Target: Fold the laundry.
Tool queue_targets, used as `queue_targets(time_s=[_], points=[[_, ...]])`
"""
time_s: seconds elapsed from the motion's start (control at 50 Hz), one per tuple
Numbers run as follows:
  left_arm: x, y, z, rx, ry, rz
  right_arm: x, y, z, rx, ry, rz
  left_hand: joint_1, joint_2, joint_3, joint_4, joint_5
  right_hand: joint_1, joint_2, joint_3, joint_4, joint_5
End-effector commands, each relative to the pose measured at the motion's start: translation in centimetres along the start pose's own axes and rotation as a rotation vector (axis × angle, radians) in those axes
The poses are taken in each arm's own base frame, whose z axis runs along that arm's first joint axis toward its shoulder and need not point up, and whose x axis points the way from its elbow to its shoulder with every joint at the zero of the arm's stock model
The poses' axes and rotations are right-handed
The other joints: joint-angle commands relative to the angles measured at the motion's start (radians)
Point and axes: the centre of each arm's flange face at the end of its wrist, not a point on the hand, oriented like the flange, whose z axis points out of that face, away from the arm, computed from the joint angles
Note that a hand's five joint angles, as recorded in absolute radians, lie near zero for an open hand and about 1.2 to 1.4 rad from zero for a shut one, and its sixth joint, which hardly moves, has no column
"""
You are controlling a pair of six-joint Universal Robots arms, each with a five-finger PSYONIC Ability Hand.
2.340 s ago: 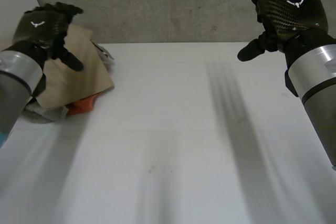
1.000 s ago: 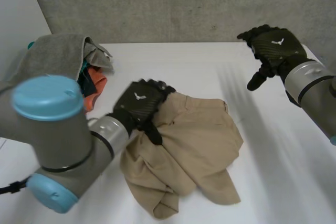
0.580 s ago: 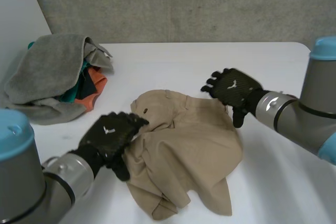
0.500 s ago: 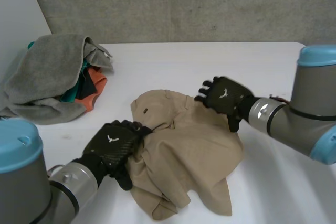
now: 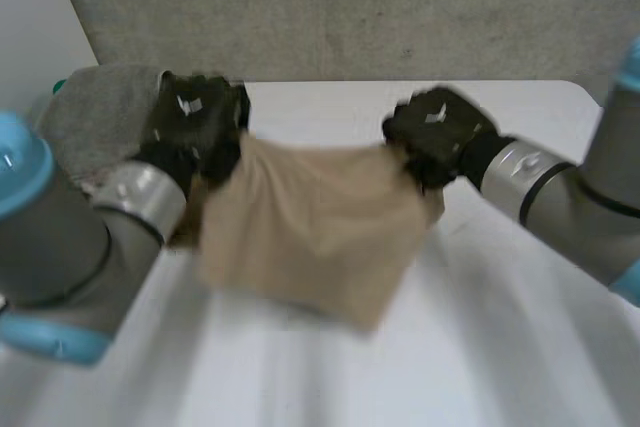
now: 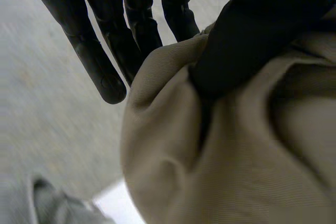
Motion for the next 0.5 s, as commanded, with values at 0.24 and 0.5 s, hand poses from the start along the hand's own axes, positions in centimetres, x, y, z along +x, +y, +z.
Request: queue_targets(time_s=[0.24, 0.5], points=[[-4.3, 6.2, 11.2, -0.001, -0.043, 0.189, -13.6, 1.7, 0.0, -0.037, -0.087, 0.338, 0.267, 0.206, 0.211, 0.198, 0.238, 0.289, 0.219, 0.215, 0.203, 0.223], [-5.4, 4.3, 5.9, -0.152, -0.055, 0.066, -7.0, 0.4, 0.6, -0.077, 0.109, 0.209, -0.955, -1.015, -1.011, -1.024, -0.984, -0.933, -1.003, -1.007, -1.019, -0.999]])
